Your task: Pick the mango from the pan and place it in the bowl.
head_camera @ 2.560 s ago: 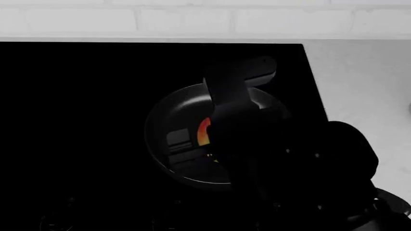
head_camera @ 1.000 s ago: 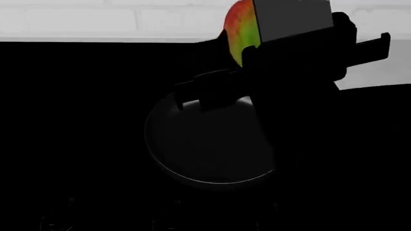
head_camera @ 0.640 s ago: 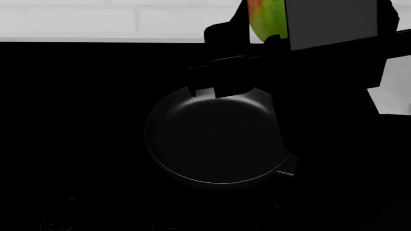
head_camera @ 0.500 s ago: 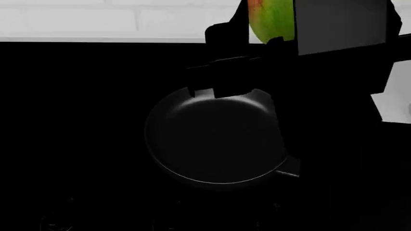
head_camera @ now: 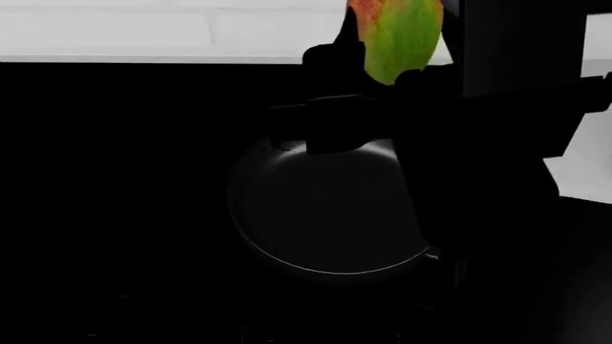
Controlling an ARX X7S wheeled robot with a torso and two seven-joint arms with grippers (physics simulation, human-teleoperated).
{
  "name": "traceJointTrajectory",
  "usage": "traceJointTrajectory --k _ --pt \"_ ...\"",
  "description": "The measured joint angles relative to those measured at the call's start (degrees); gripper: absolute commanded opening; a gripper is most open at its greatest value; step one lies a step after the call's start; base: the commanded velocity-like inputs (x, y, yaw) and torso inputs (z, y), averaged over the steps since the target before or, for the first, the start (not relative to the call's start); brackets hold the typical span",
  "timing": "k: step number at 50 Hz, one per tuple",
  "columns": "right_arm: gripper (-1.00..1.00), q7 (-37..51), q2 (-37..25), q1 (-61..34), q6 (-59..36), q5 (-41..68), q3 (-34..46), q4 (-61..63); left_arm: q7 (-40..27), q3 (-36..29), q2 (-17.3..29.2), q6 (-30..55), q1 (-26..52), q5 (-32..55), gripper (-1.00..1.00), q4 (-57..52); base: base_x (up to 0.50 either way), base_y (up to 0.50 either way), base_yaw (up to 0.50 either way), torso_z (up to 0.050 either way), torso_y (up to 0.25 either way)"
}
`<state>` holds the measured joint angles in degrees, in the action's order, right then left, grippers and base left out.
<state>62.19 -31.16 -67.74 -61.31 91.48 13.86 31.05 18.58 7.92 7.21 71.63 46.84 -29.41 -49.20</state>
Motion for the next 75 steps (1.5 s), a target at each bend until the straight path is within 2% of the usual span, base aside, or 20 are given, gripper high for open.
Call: traceJointTrajectory --k 75 --pt "-1.0 -0.02 -1.37 -0.1 2.14 1.64 0.63 1.15 -1.17 0.02 1.35 2.22 0.67 1.35 1.0 -1.2 0.0 0.34 0.0 0.0 0.0"
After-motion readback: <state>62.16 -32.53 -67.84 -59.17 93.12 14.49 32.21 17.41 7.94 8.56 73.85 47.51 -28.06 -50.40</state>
